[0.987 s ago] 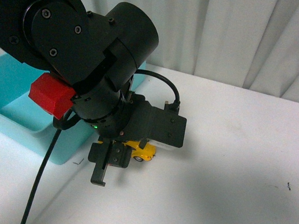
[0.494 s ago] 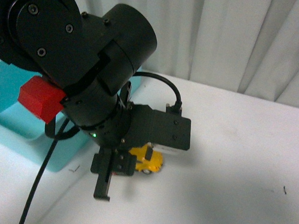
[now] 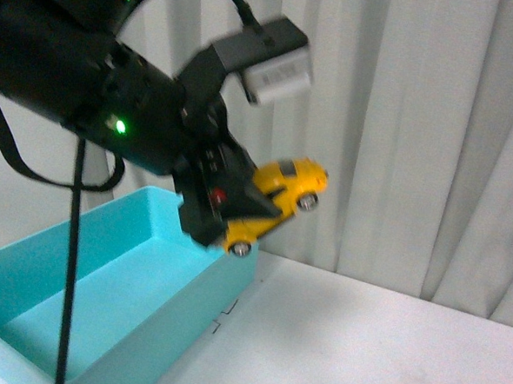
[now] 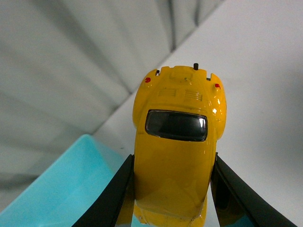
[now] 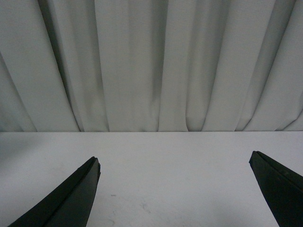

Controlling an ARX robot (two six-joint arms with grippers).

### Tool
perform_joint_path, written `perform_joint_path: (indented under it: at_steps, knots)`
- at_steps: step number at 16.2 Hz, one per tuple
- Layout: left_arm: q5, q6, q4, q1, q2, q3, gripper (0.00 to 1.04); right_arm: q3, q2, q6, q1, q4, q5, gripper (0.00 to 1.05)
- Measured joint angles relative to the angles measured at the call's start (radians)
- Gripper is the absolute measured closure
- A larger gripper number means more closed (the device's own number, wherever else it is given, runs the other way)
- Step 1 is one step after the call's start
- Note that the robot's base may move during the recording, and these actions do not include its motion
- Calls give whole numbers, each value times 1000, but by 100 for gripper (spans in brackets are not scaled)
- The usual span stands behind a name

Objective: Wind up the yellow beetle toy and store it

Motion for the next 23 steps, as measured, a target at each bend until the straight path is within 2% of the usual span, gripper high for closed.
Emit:
perform_joint_path:
  at_steps: [2,5,7,9,13,19,23]
  knots:
    - [-4,-72,37,116,-27,12,65,0,0,0,0,0,0,6]
    - [-119,-145,91,270,9,11,65,0,0,0,0,0,0,6]
    - [-237,-188,149,315,69,-10,65,0,0,0,0,0,0,6]
    - [-316,-233,208,314,171,-53,65,0,0,0,0,0,0,6]
    - [-402,-286,327,304,306,-83,65,0,0,0,0,0,0,6]
    - [-440,-322,419,269,401,-106,65,0,0,0,0,0,0,6]
    - [-475,-337,402,271,473,-112,65,0,0,0,0,0,0,6]
